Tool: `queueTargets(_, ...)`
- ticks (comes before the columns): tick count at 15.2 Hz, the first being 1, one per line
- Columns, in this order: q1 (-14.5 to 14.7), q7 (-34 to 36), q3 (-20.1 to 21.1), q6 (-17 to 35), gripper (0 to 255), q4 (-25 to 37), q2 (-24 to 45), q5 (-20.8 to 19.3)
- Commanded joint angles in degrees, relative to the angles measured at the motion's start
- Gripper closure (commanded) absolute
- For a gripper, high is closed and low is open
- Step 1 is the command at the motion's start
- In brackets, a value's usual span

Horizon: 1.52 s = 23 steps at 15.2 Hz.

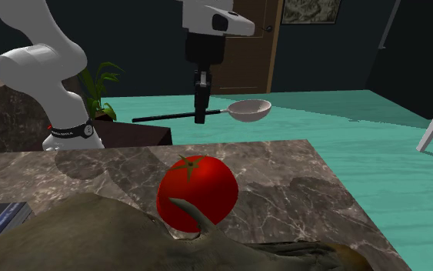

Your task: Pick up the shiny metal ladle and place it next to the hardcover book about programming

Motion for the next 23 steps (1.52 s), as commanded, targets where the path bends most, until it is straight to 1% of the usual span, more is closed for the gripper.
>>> queueTargets(1, -0.50, -0.85, -0.50, -0.37, 255, -1.21, -1.71, -0.42)
queueTargets(6, -3.12, -4.52, -3.12, 0.97, 255, -9.41, -9.31, -2.99)
queueTargets(12, -6.98, -9.60, -6.84, 1.53, 255, -17.12, -17.60, -6.81)
queueTargets(18, -11.59, -15.63, -11.25, 1.32, 255, -22.53, -24.69, -11.25)
queueTargets(23, -15.78, -21.44, -15.50, 0.92, 255, -25.18, -29.26, -15.16)
